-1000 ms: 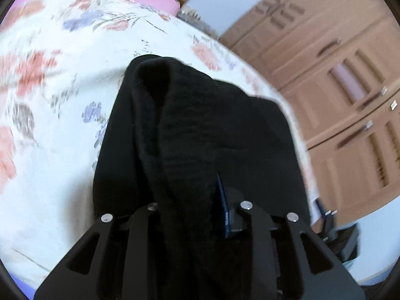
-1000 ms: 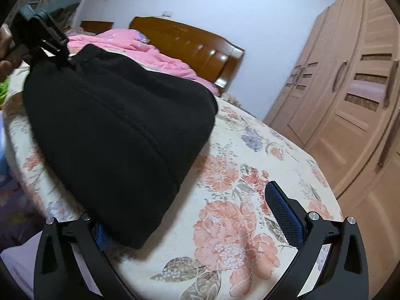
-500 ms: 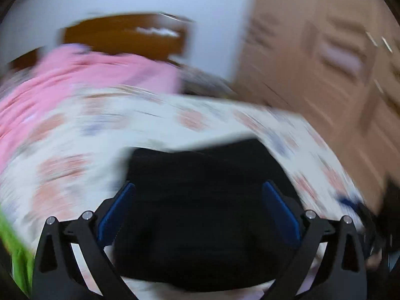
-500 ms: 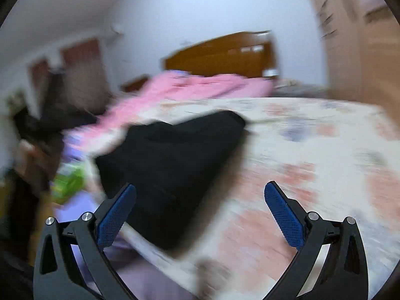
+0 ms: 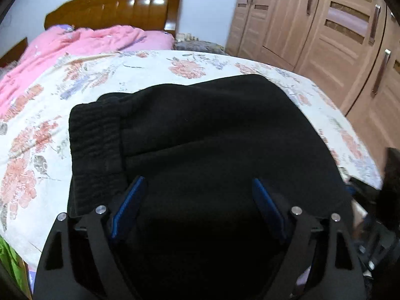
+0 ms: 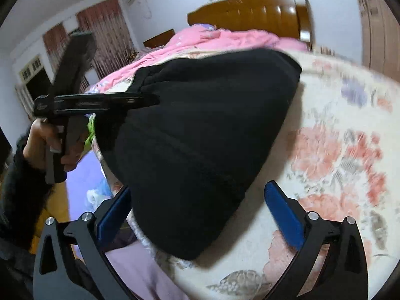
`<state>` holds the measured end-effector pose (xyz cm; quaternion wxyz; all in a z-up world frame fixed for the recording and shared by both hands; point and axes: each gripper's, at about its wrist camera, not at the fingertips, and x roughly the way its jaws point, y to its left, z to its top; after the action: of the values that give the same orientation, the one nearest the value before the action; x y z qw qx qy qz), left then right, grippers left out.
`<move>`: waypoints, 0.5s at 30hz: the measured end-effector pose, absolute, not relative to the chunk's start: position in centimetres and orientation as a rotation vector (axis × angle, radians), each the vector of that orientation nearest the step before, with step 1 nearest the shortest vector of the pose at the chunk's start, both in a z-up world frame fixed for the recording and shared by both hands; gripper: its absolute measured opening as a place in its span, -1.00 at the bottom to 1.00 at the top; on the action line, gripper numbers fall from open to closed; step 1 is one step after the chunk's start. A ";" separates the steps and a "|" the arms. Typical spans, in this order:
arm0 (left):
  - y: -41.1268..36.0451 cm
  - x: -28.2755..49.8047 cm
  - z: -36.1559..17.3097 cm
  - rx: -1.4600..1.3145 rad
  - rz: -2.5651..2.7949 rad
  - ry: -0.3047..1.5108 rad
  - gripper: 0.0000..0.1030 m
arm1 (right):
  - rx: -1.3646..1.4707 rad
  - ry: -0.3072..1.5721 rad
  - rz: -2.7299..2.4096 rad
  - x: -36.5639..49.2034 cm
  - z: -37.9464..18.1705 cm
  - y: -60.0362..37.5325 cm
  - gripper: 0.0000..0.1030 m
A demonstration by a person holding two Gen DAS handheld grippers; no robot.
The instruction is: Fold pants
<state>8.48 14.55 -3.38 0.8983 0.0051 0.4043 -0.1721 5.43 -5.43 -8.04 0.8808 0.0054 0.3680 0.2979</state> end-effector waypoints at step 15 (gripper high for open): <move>14.6 9.0 -3.9 -0.003 -0.341 0.782 0.68 | 0.258 0.807 0.873 19.9 -2.0 -5.1 0.92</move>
<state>8.98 14.57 -3.86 0.9104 -0.0014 0.3791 -0.1655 19.86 -5.15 -2.03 0.8207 0.1210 0.3792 0.4100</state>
